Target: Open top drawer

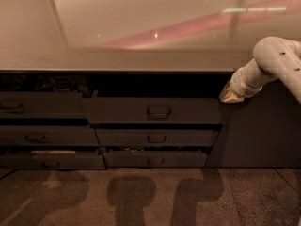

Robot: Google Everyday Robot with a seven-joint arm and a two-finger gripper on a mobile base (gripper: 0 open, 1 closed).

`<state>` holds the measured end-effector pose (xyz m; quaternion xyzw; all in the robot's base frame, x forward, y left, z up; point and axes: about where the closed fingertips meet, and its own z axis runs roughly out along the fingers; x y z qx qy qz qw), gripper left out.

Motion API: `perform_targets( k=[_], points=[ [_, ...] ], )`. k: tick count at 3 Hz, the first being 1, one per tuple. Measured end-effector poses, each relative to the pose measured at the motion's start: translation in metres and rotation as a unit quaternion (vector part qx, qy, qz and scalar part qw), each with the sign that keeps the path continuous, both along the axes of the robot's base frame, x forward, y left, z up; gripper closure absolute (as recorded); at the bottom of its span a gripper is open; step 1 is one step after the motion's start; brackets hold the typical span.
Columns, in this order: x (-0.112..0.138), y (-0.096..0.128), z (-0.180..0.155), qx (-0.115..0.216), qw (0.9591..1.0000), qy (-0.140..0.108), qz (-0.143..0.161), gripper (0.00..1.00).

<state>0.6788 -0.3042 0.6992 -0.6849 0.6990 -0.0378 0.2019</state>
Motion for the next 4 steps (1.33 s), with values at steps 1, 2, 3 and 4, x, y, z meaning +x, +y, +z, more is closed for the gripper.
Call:
perform_targets(
  k=[1,2,3,4],
  points=[
    [0.0000,0.0000,0.0000,0.000,1.0000,0.000,0.000,0.58],
    [0.0000,0.0000,-0.0001,0.000,1.0000,0.000,0.000,0.34],
    [0.0000,0.0000,-0.0001,0.000,1.0000,0.000,0.000,0.11],
    [0.0000,0.0000,-0.0001,0.000,1.0000,0.000,0.000,0.00]
  ],
)
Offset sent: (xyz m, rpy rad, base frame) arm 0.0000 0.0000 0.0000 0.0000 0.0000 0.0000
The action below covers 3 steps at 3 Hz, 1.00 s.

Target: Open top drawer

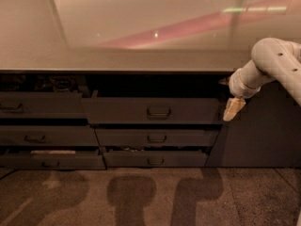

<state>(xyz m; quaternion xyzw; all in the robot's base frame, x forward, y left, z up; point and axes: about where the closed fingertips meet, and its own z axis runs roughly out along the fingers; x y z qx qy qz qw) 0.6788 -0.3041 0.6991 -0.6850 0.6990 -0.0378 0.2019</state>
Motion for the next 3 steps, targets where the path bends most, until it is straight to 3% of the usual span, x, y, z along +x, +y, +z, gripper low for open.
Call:
perform_targets(
  k=[2,3],
  points=[
    [-0.002,0.000,0.000,0.000,1.0000,0.000,0.000,0.00],
    [-0.010,0.002,-0.028,0.019,0.9994,0.030,-0.002,0.00]
  ],
)
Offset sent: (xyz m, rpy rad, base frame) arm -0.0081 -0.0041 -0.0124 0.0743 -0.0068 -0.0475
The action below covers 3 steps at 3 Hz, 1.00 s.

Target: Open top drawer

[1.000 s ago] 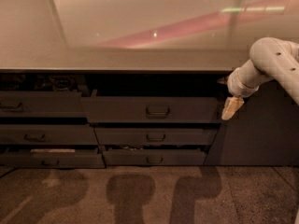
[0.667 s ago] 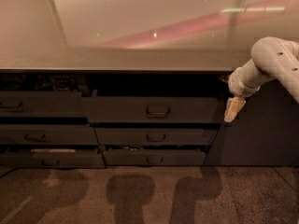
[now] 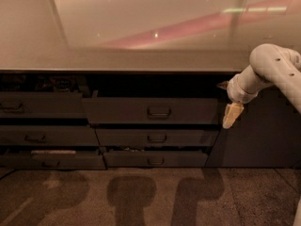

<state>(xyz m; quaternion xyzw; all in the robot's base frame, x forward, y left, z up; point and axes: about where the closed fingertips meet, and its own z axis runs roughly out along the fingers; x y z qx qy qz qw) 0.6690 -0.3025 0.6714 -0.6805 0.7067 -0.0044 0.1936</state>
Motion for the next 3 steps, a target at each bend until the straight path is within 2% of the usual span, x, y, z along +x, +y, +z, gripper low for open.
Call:
perform_targets(
  k=[1,2,3],
  points=[
    [-0.0049,0.0014,-0.0185,0.012,0.9997,0.021,-0.001,0.00],
    [-0.0050,0.0015,-0.0188,0.012,0.9997,0.021,-0.001,0.00],
    [-0.0050,0.0015,-0.0188,0.012,0.9997,0.021,-0.001,0.18]
  ],
)
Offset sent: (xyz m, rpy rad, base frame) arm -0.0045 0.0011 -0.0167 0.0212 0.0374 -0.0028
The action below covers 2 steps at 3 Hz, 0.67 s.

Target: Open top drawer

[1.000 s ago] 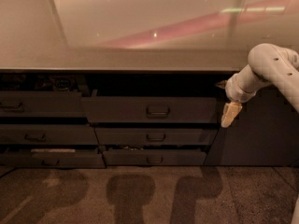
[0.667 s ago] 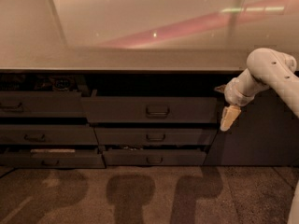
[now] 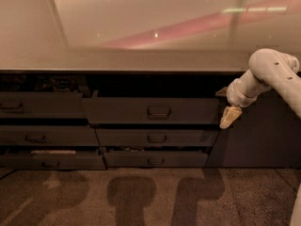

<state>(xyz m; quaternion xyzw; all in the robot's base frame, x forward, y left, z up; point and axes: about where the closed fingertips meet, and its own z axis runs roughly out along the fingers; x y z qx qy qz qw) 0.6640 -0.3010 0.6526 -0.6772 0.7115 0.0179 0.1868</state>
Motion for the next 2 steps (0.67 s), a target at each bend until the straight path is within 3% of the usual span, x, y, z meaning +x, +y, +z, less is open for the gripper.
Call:
perform_targets(
  k=[2],
  points=[
    [0.0000,0.0000,-0.0001,0.000,1.0000,0.000,0.000,0.65]
  ],
)
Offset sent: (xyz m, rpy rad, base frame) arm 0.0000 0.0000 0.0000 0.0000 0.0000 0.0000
